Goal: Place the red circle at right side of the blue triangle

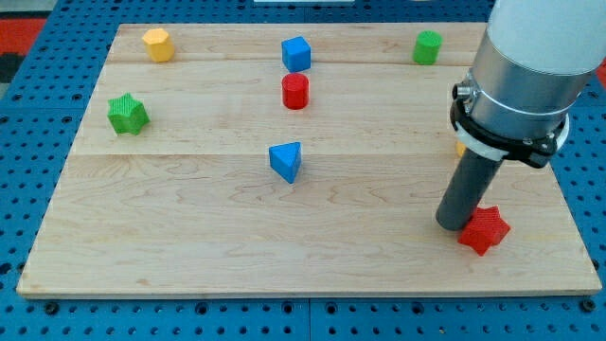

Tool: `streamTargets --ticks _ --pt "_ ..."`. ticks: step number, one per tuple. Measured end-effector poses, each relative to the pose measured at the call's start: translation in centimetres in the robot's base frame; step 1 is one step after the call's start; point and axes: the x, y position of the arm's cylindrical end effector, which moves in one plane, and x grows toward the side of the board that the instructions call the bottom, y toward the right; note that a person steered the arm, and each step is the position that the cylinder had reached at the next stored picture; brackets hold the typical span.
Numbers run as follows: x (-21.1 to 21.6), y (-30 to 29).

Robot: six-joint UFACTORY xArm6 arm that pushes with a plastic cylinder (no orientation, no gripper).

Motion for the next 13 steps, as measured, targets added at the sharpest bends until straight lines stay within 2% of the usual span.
streamTargets --ticks 1,6,9,13 --pt "-1.3 -2.1" --pt "-6.7 -2.4" --pt "-12.6 -14.8" --pt "-16.1 -26.2"
